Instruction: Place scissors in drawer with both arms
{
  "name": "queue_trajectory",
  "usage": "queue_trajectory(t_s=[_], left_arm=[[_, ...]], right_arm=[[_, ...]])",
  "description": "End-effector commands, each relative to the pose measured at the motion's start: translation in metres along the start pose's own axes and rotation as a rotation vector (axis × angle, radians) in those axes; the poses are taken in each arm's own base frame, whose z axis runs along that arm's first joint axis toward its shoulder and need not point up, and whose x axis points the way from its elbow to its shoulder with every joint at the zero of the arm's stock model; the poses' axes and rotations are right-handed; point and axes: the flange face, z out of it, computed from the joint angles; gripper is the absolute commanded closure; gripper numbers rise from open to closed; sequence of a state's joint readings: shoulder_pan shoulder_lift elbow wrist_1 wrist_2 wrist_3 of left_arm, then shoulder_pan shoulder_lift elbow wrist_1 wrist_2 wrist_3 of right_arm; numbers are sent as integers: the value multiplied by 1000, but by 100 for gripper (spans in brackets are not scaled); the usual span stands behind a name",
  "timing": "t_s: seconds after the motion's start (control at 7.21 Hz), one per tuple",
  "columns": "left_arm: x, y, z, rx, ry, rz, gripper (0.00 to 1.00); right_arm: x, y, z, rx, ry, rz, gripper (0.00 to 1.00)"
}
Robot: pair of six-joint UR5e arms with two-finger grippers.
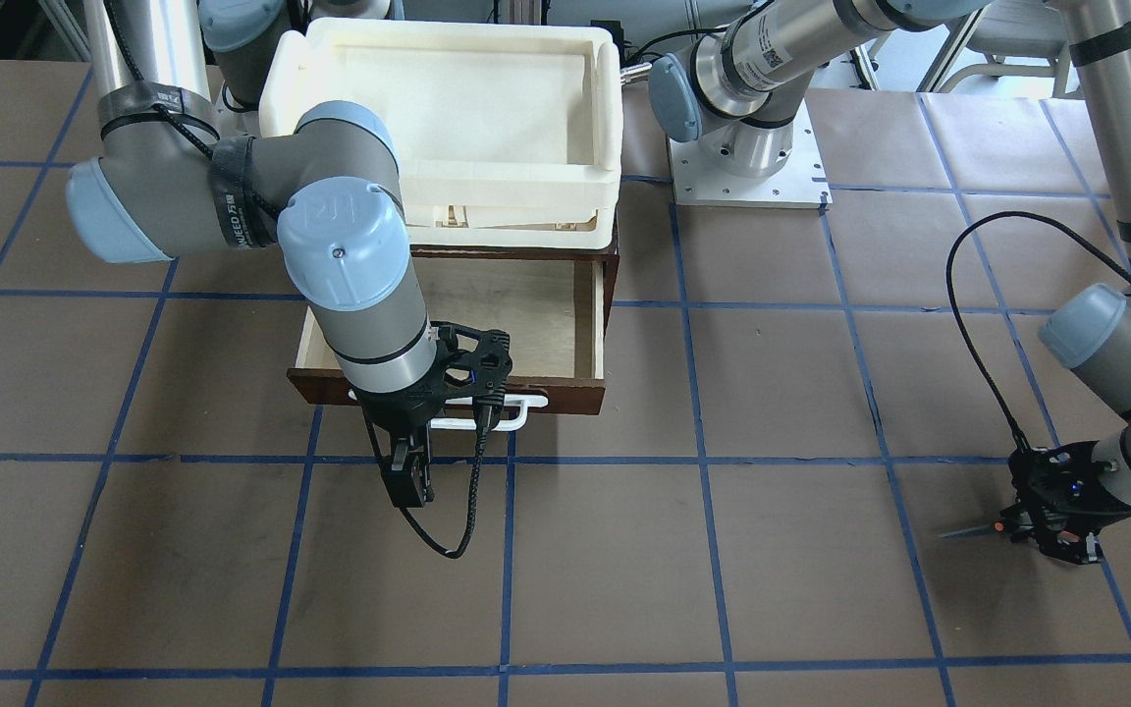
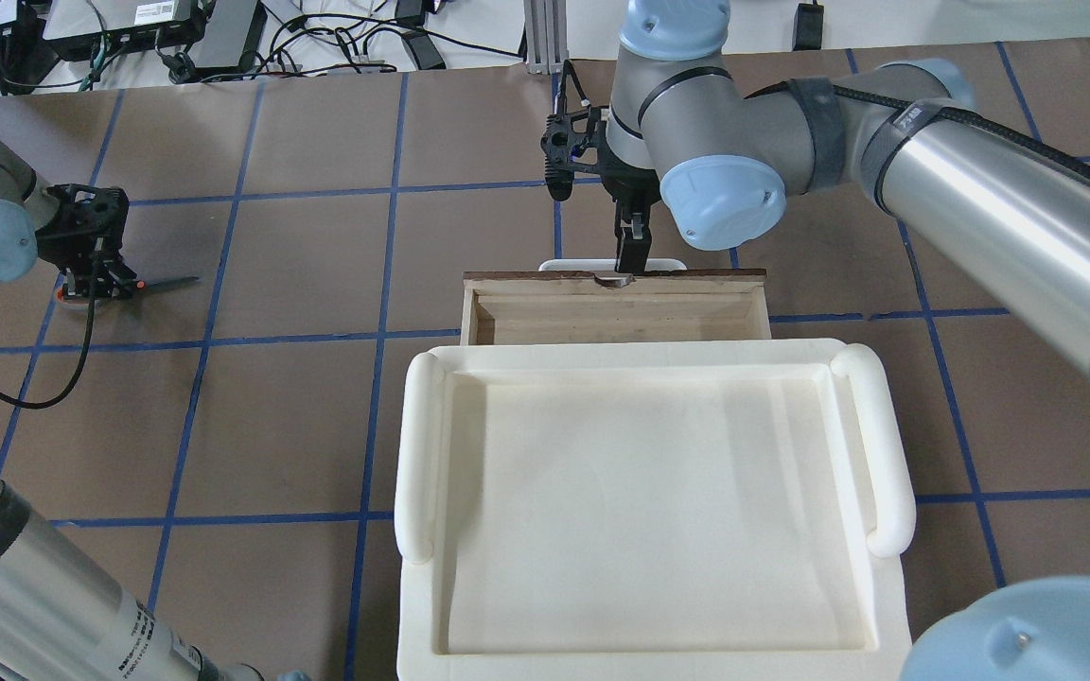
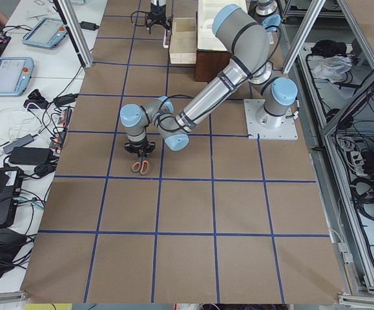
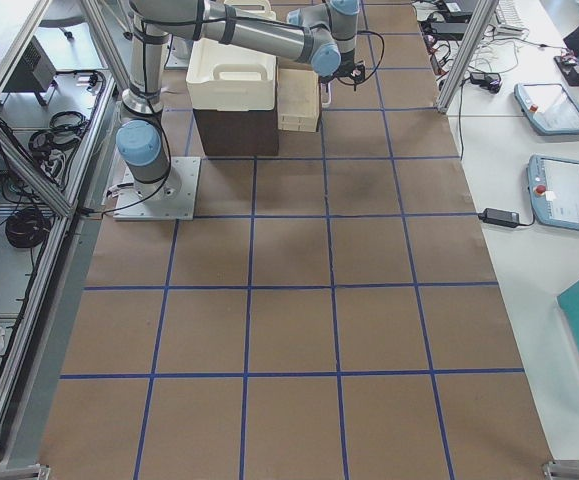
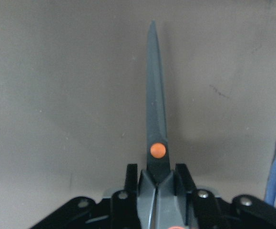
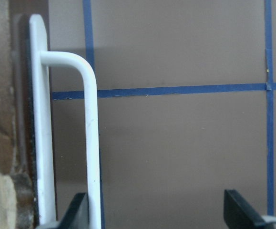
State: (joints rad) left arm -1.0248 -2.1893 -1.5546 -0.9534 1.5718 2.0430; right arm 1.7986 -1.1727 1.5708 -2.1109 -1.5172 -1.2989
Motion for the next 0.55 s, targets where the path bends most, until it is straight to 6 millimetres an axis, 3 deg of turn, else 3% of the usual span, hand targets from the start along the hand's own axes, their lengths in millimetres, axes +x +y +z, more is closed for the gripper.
queue_trajectory(t_s=[0.0,0.42], left_arm=[[2,-2,-13,1,1,3,100],[8,-10,-43,1,3,8,100]], right_arm=[[6,-1,-1,12,50,-5,0],[8,-1,6,10,49,-4,0]])
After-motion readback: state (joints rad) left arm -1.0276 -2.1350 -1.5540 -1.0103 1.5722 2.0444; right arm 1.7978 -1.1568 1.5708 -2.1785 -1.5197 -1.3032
